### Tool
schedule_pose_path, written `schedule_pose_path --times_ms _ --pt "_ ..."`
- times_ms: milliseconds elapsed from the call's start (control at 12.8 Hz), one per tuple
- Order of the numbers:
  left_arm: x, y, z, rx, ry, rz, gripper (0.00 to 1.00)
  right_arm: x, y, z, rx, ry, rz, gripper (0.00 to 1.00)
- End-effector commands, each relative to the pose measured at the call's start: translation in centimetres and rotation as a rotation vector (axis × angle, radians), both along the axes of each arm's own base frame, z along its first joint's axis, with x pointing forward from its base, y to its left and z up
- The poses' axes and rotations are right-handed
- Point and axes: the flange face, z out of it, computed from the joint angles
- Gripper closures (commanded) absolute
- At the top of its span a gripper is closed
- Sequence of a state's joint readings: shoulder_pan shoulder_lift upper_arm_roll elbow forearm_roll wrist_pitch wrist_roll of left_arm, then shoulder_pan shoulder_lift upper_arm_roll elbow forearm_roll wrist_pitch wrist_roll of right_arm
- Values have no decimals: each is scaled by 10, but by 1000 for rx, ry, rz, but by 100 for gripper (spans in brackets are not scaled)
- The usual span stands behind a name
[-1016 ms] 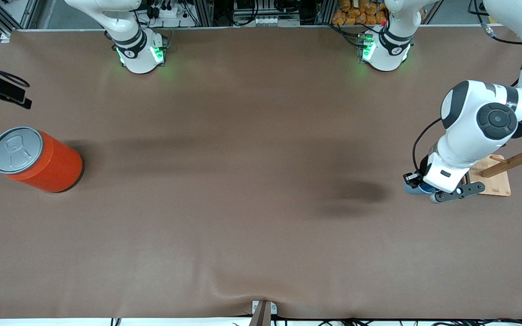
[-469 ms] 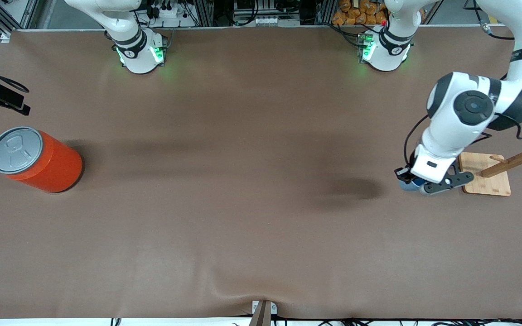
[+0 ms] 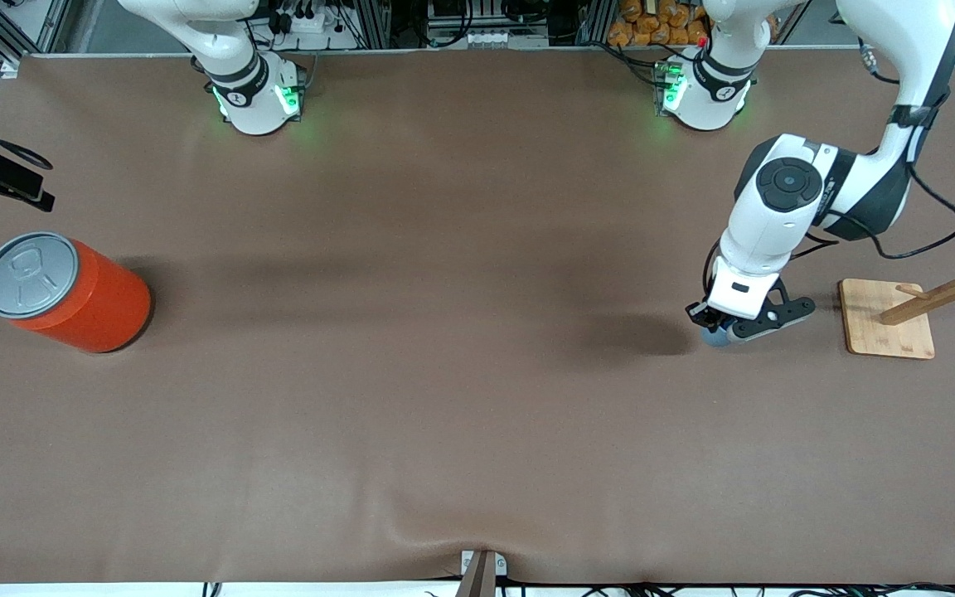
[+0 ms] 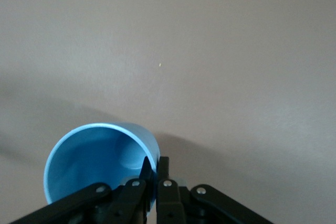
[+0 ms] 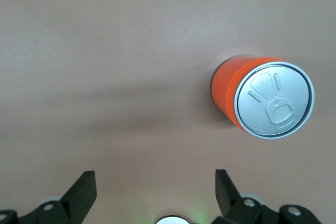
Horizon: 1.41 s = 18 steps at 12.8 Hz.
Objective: Flip cup
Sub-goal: 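Turn the cup opening up and lower it onto the table, then open the left gripper and raise it away from the cup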
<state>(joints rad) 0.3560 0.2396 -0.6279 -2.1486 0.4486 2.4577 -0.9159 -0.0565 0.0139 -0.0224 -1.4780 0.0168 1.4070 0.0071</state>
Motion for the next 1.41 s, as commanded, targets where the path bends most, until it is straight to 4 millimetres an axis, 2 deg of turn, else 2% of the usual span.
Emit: schedule_pose_path --times_ms 0,156,235,313,391,469,626,704,782,938,1016,1173,1329 --pt "-5 22 -23 -26 -22 19 100 0 -2 7 -15 -12 8 0" --pt "-1 41 -35 -27 -12 35 100 -1 -5 12 -17 -21 5 0" --pt "1 43 -35 -28 -12 38 69 -1 -7 13 -19 -24 2 0" --pt "3 45 -36 -30 -11 42 23 -1 -8 13 -19 -24 -2 0" --pt "6 43 -31 -34 -23 48 0 -1 -7 15 -18 -28 0 0" --pt "12 43 -19 -32 -47 54 0 -1 -6 15 -18 -28 2 0" --pt "29 51 38 26 -103 78 0 -1 -6 15 -18 -27 2 0" --pt "38 46 69 61 -95 97 0 -1 -7 15 -18 -27 0 0" --pt "46 30 105 83 -72 109 0 -1 -4 15 -17 -27 3 0" --pt "50 8 161 113 -14 78 0 0 -3 14 -18 -28 5 0" --pt "48 -4 184 111 -6 22 0 0 -3 14 -18 -28 8 0" --pt "49 -12 219 55 5 -32 0 -1 -5 15 -17 -27 3 0" --pt "47 -9 240 39 37 -109 0 -1 -6 15 -17 -25 2 0"
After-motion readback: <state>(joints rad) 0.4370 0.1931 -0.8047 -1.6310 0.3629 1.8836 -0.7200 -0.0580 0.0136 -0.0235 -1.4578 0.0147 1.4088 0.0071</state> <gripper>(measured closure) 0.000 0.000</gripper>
